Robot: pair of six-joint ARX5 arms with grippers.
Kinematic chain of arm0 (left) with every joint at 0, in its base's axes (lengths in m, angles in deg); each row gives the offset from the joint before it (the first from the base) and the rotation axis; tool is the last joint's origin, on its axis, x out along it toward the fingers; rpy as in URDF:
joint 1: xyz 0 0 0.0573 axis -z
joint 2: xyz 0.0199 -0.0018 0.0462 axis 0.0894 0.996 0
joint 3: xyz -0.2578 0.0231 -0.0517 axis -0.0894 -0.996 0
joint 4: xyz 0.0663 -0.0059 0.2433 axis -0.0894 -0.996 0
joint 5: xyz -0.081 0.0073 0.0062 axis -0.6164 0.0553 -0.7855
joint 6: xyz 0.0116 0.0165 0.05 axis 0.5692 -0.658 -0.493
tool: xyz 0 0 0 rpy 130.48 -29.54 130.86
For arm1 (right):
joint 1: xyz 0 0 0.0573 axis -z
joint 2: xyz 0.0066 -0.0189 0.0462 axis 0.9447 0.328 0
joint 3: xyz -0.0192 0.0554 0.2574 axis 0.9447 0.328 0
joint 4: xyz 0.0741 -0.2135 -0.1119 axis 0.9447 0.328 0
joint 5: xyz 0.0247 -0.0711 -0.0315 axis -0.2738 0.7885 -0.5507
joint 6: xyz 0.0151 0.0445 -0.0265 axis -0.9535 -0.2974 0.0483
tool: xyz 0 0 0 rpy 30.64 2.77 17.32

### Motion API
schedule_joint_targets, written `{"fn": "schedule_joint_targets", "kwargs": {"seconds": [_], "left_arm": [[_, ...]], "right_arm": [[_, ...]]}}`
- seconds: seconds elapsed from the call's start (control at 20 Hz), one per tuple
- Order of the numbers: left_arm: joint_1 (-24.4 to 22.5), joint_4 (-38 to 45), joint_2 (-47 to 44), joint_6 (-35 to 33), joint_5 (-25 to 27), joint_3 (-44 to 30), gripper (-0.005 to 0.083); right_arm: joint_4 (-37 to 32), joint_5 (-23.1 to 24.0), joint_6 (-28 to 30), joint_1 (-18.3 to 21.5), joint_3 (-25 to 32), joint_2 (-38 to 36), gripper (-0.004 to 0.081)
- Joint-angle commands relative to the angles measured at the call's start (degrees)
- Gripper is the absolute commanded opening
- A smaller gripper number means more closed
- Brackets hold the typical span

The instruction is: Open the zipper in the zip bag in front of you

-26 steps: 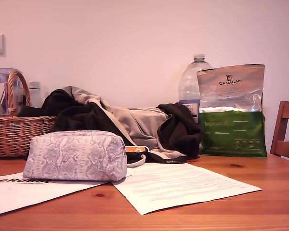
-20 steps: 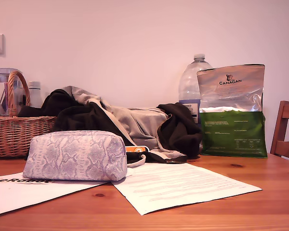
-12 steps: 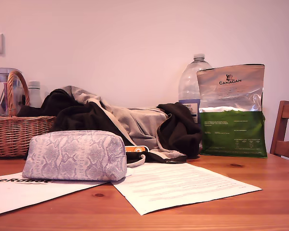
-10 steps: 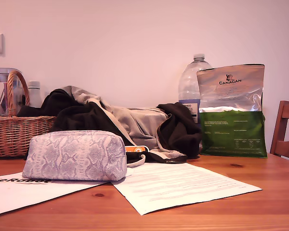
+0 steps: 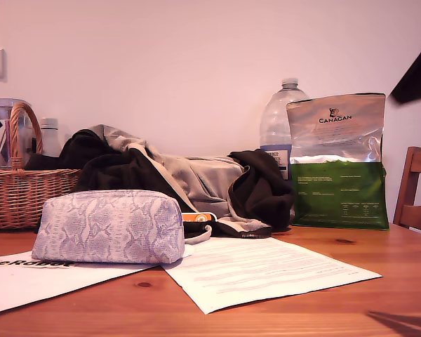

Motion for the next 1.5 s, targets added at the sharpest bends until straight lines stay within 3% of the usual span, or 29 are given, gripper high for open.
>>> {"fn": "schedule_joint_targets", "kwargs": {"seconds": [0.0, 0.25, 0.45, 0.6, 0.8, 0.9, 0.95, 1.05, 1.25, 1.45], "left_arm": [[-3.93, 2.21, 0.72, -1.66, -2.16, 0.39, -0.0022], [-17.16, 7.13, 5.29, -3.06, -16.79, 1.01, -0.0022], [-24.72, 12.26, 11.91, -3.28, -21.79, 1.03, -0.0022], [-27.74, 16.35, 17.7, -5.92, -27.12, 1.03, -0.0022], [-28.39, 23.5, 23.65, -7.13, -27.54, 1.03, -0.0022], [-28.48, 25.53, 25.49, -7.21, -27.5, 1.07, -0.0022], [-28.5, 26.01, 25.94, -7.26, -27.45, 1.07, -0.0022], [-28.89, 27.26, 26.73, -7.45, -27.43, 1.09, -0.0022], [-30.16, 30.71, 28.46, -7.41, -27.43, 1.09, -0.0022], [-31.61, 31.67, 29.83, -7.17, -27.45, 1.09, -0.0009]], "right_arm": [[-3.37, -0.63, 1.95, -1.62, -0.94, 3.56, -0.0012], [-13.18, -3.28, 6.19, -4.33, -5.95, 13.79, -0.0012], [-15.04, -3.26, 10.78, -5.46, -13.97, 23.17, -0.0012], [-16.96, -3.28, 14.25, -7.23, -20.94, 30.69, -0.0012], [-17.55, -3.78, 16.94, -10.34, -29.86, 39.98, 0.0006], [-16.83, -6.69, 16.9, -11.41, -34.36, 44.87, 0.002], [-15.65, -7.34, 16.41, -11.74, -36.74, 47.23, 0.008], [-10.97, -6.88, 16.15, -12.7, -41.97, 51.67, 0.0274], [-7.21, -5.03, 17.88, -13.51, -50.25, 59.65, 0.0324], [1.01, -4.9, 17.33, -13.55, -58.1, 67.19, 0.0345]]}}
